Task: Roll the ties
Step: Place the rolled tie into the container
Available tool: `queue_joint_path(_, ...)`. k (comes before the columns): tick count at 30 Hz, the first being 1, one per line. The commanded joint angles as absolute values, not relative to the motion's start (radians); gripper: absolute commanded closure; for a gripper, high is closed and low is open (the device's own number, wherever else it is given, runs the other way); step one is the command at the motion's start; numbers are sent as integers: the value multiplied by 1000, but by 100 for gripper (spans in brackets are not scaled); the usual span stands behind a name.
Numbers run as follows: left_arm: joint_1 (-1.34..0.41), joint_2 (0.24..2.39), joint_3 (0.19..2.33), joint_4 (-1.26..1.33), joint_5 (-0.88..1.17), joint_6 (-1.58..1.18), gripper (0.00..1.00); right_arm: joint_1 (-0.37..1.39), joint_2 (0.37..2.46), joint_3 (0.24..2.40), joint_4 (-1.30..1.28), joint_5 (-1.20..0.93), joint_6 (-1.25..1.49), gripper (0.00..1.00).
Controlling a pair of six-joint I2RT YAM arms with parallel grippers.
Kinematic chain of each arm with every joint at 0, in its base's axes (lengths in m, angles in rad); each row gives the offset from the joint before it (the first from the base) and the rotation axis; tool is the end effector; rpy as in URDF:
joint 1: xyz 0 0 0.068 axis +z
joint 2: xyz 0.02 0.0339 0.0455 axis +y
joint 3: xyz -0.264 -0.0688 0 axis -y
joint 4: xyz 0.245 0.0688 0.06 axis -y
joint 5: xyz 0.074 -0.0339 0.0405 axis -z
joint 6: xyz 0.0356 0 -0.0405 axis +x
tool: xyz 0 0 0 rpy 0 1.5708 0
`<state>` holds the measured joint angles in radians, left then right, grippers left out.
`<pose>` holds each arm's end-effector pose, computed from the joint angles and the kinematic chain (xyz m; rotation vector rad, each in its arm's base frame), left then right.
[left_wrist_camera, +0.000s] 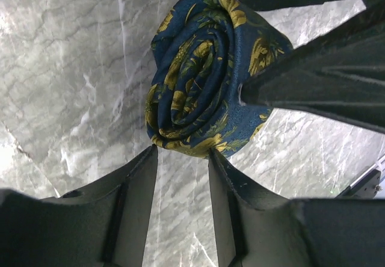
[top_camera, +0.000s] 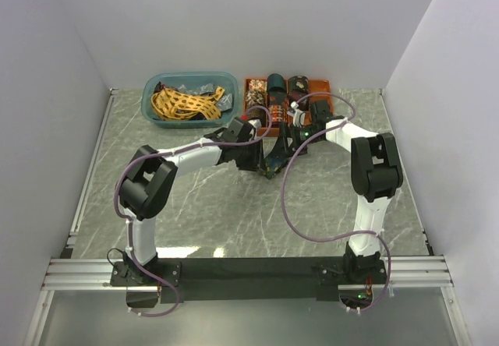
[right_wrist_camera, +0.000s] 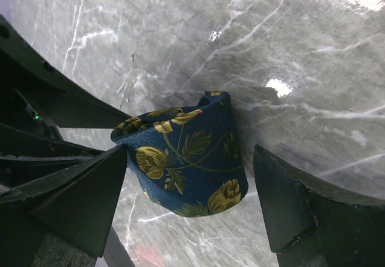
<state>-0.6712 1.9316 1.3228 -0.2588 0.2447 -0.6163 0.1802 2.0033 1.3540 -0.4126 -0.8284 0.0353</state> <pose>0.3225 -0.2671 0.1868 0.1885 2.5941 -0.8276 0.3985 0.0993 0.1672 -0.4649 2.4666 1.1597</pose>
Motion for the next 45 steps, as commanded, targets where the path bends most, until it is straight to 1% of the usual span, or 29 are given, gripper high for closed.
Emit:
queue_joint_path(1,-675,1944,1365,-245,252,-589,55,170,2022,1371,-397,-890,14,9)
queue_joint_path(8,-673,1977,1376,-261,224,-583,56,169,2074,1362,-399,-946,9,14)
queue_joint_path(14,-673,2014,1396,-268,222,-577,57,170,2102,1364,-408,-1012,-23,23)
queue_joint_path(16,-673,2026,1402,-268,222,-580,57,172,2100,1356,-405,-1019,-25,27)
queue_joint_path(17,-673,2031,1402,-268,221,-581,57,172,2102,1351,-405,-1028,-25,32)
queue_joint_path(19,-673,2039,1402,-265,218,-586,57,173,2099,1335,-397,-1040,-23,37)
queue_joint_path(20,-673,2042,1405,-265,216,-589,57,172,2095,1325,-393,-1045,-20,43)
queue_joint_path(22,-673,2052,1410,-264,216,-595,57,173,2086,1309,-390,-1057,-21,51)
queue_joint_path(23,-672,2052,1411,-264,218,-597,57,176,2082,1304,-388,-1057,-21,63)
queue_joint_path(25,-673,2056,1410,-259,221,-604,56,176,2059,1293,-380,-1051,-14,73)
queue_joint_path(26,-673,2052,1408,-261,218,-606,54,175,2048,1292,-380,-1043,-11,86)
queue_joint_path(28,-673,2028,1398,-264,194,-606,50,175,2004,1282,-365,-996,-2,91)
queue_joint_path(29,-672,2001,1394,-278,178,-603,46,172,1965,1281,-364,-961,27,93)
queue_joint_path(30,-670,1985,1390,-278,160,-603,41,172,1965,1284,-364,-960,35,95)
queue_joint_path(32,-650,1948,1370,-294,120,-603,30,166,1915,1302,-391,-887,55,100)
queue_joint_path(33,-640,1900,1356,-295,111,-606,21,163,1901,1334,-405,-865,57,100)
queue_joint_path(36,-578,1793,1299,-298,95,-601,11,147,1845,1410,-446,-799,84,100)
queue_joint_path(39,-499,1686,1249,-322,71,-588,6,123,1813,1508,-501,-715,106,100)
queue_joint_path(45,-322,1461,1099,-371,5,-528,3,41,1838,1719,-577,-568,175,100)
